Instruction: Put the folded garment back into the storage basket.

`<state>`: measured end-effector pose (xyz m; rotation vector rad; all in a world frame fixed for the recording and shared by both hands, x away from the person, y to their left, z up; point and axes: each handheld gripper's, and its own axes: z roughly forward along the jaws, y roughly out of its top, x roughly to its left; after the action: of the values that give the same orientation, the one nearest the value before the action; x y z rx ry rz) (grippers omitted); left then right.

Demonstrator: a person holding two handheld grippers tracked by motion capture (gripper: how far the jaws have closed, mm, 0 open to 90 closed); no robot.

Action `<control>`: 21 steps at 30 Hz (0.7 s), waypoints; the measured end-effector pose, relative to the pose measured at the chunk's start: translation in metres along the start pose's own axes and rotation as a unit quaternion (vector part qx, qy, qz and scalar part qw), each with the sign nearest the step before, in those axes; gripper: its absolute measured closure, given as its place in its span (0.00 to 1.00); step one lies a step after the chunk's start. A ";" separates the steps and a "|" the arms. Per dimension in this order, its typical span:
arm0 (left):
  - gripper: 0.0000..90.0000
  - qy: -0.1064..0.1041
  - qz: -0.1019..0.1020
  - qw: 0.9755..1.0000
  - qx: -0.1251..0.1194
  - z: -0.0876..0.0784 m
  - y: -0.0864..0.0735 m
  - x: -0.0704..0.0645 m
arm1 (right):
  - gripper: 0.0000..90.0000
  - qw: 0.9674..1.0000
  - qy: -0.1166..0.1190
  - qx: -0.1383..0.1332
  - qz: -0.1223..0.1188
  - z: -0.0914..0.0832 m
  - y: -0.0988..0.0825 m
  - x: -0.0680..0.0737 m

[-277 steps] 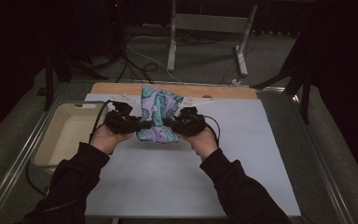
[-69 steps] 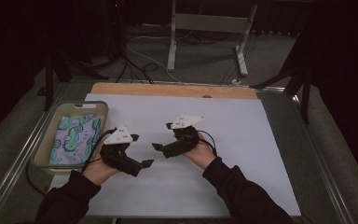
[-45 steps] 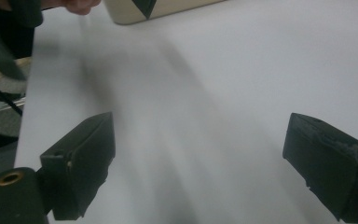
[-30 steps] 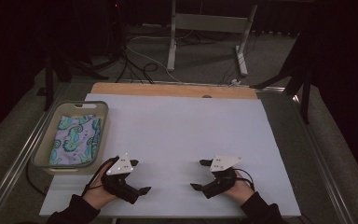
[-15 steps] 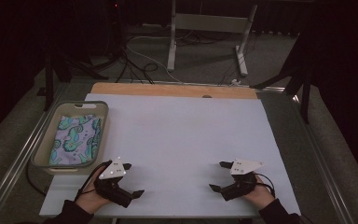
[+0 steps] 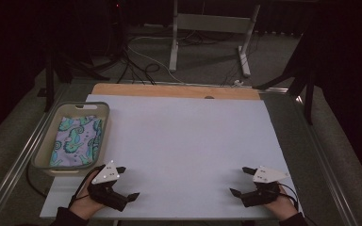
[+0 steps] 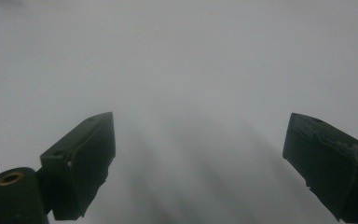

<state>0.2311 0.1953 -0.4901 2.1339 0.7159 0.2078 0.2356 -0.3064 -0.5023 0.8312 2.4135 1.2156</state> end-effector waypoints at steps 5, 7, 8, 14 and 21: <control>0.00 0.008 -0.006 1.000 -0.009 -0.003 -0.001 0.002 | 0.10 1.000 -0.016 -0.013 0.012 -0.010 -0.005 -0.005; 0.00 0.016 -0.006 1.000 -0.007 -0.004 0.000 0.001 | 0.11 1.000 -0.017 -0.020 0.014 -0.008 -0.004 -0.005; 0.00 0.015 -0.008 1.000 -0.006 -0.004 0.000 0.001 | 0.10 1.000 -0.015 -0.020 0.014 -0.007 -0.004 -0.005; 0.00 0.012 -0.008 1.000 -0.003 0.000 -0.003 0.002 | 0.11 1.000 -0.008 -0.022 0.012 0.000 -0.001 -0.002; 0.00 0.013 -0.007 1.000 -0.002 0.001 -0.005 0.003 | 0.11 1.000 -0.007 -0.016 0.010 0.005 -0.001 -0.003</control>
<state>0.2319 0.1987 -0.4946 2.1259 0.7443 0.2294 0.2397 -0.3055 -0.5065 0.8538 2.3739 1.2474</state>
